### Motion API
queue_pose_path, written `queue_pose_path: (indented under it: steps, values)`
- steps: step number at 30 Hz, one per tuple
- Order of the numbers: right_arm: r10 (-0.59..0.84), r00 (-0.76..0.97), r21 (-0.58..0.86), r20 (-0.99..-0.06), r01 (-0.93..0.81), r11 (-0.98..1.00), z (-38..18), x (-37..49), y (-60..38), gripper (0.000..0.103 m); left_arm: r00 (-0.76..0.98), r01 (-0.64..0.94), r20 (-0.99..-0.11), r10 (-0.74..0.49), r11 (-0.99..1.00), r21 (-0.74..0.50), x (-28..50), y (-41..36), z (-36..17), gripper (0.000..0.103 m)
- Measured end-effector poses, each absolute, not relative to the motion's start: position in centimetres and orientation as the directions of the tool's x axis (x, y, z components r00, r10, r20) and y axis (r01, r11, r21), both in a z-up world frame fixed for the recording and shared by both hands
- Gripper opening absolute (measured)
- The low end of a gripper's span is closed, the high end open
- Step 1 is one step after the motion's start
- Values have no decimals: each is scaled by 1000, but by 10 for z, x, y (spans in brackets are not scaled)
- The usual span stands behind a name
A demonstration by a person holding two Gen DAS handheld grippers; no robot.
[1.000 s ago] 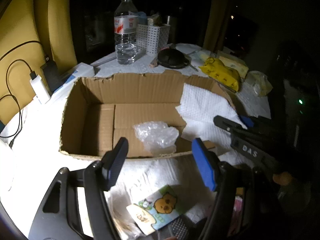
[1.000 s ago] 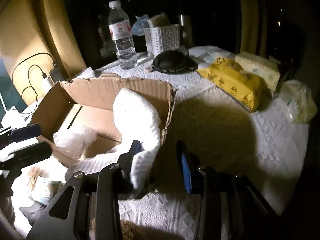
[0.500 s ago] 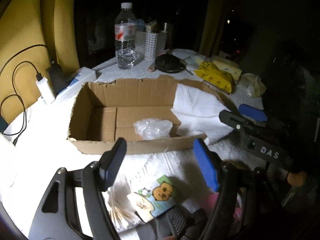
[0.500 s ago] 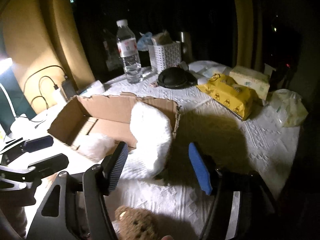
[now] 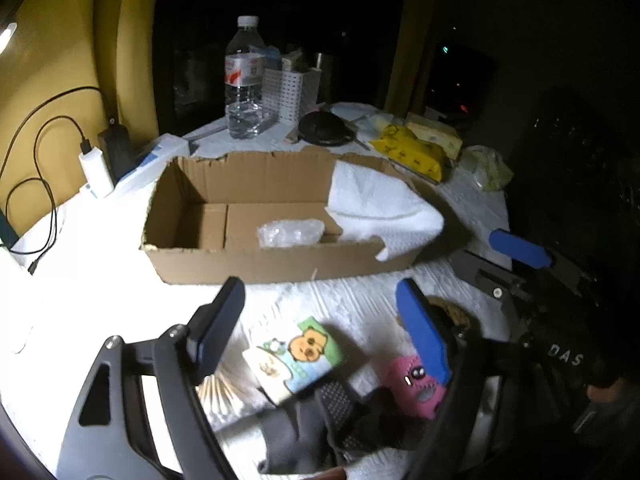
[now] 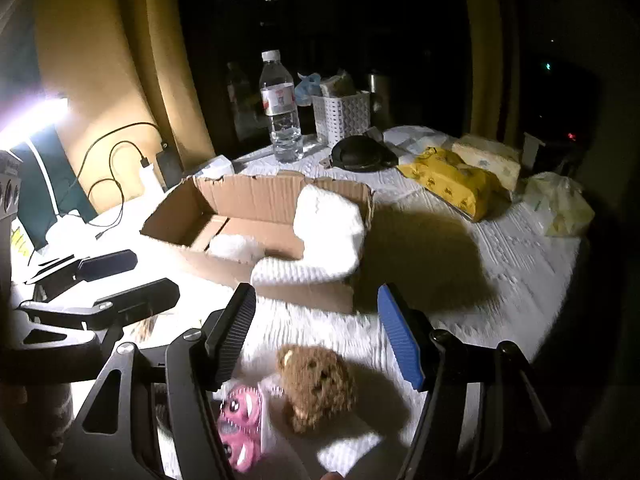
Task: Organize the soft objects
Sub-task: 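Grasp the brown teddy bear with the right tool while the left tool reaches the green tissue pack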
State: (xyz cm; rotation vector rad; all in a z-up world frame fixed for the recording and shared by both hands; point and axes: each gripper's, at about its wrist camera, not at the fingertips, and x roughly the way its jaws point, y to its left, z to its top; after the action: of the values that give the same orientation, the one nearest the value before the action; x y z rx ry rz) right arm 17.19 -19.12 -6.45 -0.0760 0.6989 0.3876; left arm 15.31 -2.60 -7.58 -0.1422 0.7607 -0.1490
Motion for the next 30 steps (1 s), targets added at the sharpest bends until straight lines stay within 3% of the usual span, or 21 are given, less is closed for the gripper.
queue_pose_path:
  steps: [15, 30]
  values:
    - [314, 669, 93, -674, -345, 934, -89, 162, -208, 67, 681, 68, -712, -171, 983, -171, 139, -22, -103, 82]
    - [384, 565, 186, -731, -376, 908, -130, 186, -212, 67, 640, 64, -763, -92, 996, -67, 158, -30, -140, 84]
